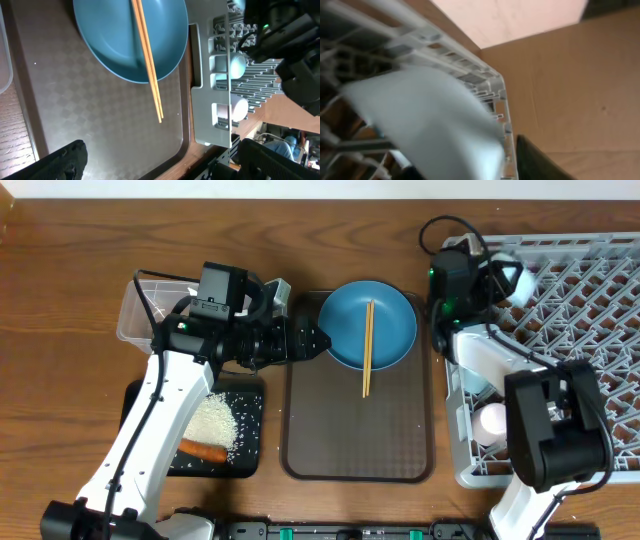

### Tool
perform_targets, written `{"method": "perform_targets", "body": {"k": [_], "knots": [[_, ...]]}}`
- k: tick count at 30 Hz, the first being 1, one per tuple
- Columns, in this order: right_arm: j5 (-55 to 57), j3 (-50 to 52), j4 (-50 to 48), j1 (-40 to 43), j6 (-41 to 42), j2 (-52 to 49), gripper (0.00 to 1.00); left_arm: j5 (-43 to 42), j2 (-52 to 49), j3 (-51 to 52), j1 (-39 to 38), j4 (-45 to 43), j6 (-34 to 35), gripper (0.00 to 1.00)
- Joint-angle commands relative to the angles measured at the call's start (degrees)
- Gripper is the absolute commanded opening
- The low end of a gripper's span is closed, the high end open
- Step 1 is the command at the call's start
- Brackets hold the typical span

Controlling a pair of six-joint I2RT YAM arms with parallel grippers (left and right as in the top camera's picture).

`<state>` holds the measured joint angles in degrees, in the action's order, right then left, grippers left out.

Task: Sort waste into correct bins and load items into the dishwasher rack
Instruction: 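Move the right gripper left to the chopsticks on the blue plate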

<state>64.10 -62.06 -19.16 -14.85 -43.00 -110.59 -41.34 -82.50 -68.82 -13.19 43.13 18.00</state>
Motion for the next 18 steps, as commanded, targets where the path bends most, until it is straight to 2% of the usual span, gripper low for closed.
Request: {"method": "perform_targets", "body": {"k": [1, 4, 8, 18], "knots": [[2.6, 0.3, -0.1, -1.0, 0.5, -1.2, 0.66, 0.5, 0.5, -0.3, 0.2, 0.1, -0.6, 0.98], [5.6, 0.3, -0.1, -1.9, 0.5, -1.2, 0.82, 0.5, 0.5, -0.3, 0.2, 0.1, -0.5, 0.98], [10.6, 0.3, -0.1, -3.5, 0.1, -1.2, 0.94, 0.5, 0.5, -0.3, 0.2, 0.1, -0.6, 0.98], [11.4, 0.3, -4.2, -8.6, -10.9, -0.9, 0.98, 0.5, 0.5, -0.3, 0.2, 0.1, -0.6, 0.98]]}}
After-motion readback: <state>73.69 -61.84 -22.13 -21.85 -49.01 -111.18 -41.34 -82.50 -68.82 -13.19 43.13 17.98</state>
